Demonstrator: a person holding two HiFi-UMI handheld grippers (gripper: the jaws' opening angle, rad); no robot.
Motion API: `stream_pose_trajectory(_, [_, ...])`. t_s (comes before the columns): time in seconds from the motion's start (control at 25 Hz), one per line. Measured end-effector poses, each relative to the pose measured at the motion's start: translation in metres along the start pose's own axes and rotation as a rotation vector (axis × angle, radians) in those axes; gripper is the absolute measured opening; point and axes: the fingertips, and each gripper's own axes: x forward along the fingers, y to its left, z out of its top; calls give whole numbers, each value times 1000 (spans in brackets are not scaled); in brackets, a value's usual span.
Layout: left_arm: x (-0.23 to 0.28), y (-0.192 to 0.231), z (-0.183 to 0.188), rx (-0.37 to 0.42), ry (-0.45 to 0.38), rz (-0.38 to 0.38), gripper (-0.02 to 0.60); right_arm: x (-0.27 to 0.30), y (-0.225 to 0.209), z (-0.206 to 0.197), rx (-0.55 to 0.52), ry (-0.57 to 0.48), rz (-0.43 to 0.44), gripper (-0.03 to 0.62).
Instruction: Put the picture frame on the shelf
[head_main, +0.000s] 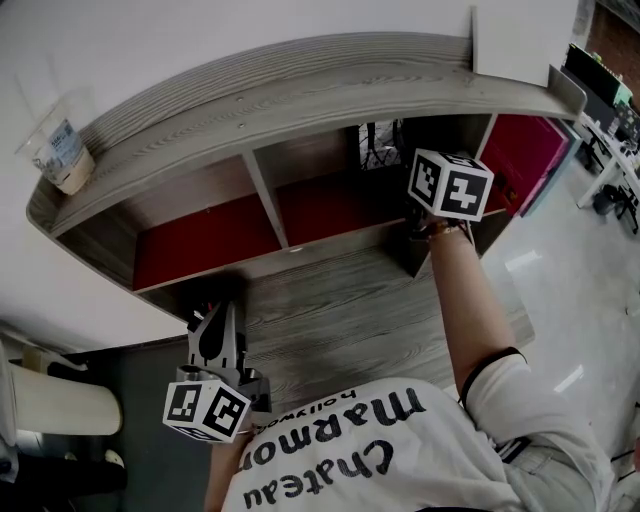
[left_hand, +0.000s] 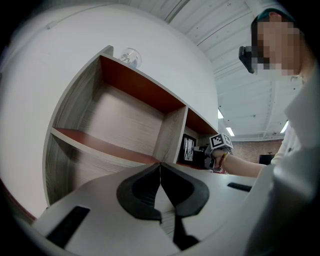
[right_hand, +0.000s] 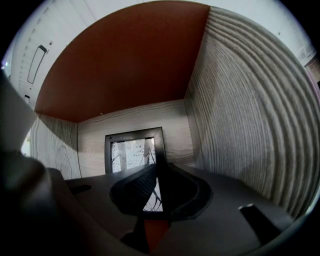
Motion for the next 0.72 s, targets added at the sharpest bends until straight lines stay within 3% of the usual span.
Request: stream_pose_trajectory(0.72, [4,-1,-4,-2,6,-4,17,0,-1,0,3,-7,-8,84])
